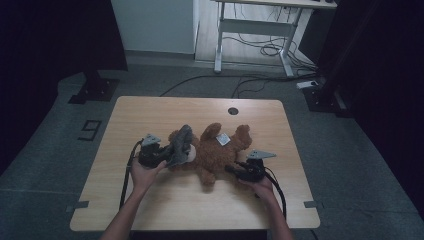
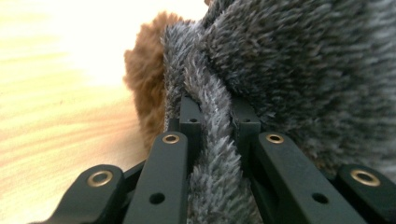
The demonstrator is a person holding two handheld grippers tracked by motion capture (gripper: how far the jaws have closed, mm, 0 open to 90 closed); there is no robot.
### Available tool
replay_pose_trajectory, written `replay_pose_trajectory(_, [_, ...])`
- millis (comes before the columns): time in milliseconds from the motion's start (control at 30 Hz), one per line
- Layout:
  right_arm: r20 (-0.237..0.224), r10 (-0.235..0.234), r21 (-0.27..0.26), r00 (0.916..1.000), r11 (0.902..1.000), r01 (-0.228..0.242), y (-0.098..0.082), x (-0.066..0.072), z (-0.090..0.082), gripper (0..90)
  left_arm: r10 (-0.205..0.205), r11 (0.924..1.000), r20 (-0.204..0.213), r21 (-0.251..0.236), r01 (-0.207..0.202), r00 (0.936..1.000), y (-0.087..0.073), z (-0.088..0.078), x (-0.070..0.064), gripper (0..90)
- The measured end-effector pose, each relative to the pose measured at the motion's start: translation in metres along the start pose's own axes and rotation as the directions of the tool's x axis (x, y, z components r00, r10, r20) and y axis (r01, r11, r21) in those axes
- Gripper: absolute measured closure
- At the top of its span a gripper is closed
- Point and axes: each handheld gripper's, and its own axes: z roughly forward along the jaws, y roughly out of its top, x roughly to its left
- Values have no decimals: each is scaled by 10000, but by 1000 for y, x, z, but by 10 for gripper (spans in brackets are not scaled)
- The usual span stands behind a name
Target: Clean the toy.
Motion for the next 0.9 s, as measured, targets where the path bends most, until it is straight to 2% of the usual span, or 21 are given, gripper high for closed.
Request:
replay_pose_trajectory(100, [-6, 44, -21, 10000, 10000, -44, 0, 0, 0, 619, 358, 9992, -459, 171, -350, 9983, -3, -1, 2, 788])
replay_pose_trajectory(167, [-3, 43, -4, 10000, 10000, -43, 0, 0, 0, 619, 533, 9977, -838, 464, -495, 9951, -6, -1, 7, 789])
replay_pose_trajectory(267, [-5, 81, -12, 10000, 10000, -81, 0, 0, 0, 620, 353, 9942, -1272, 1054, -219, 9913, -15, 4, 20, 790])
replay_pose_trajectory(333, [-31, 94, -14, 10000, 10000, -94, -1, -1, 0, 621, 218, 9891, -1322, 1473, -21, 9910, -24, 11, 26, 791])
replay_pose_trajectory(367, [-37, 94, -9, 9999, 10000, -94, -1, -1, 0, 620, 118, 9887, -1256, 1494, 71, 9920, -27, 13, 28, 791])
replay_pose_trajectory(400, [-41, 88, 0, 10000, 10000, -88, -1, -1, 0, 620, 12, 9903, -1203, 1381, 156, 9927, -28, 12, 28, 791])
replay_pose_trajectory(467, [-49, 110, 20, 9999, 9999, -110, -1, -1, 0, 621, 53, 9938, -1187, 1111, 80, 9929, -24, 6, 25, 792])
replay_pose_trajectory(633, [-102, 187, -8, 9998, 9998, -187, -1, -3, -1, 622, 252, 9997, -871, 60, -247, 9959, 1, -20, 12, 793])
replay_pose_trajectory(700, [-77, 135, 1, 9999, 9999, -135, -1, -2, -1, 622, 392, 9985, -582, -370, -414, 9975, 14, -27, 1, 793])
replay_pose_trajectory(800, [-74, 134, 14, 9999, 9999, -134, -1, -2, -1, 622, 609, 9953, -133, -751, -617, 9981, 27, -29, -16, 794])
replay_pose_trajectory(900, [-91, 145, 20, 9999, 9999, -145, -1, -2, -1, 622, 1231, 9893, 302, -830, -1203, 9919, 38, -21, -44, 793])
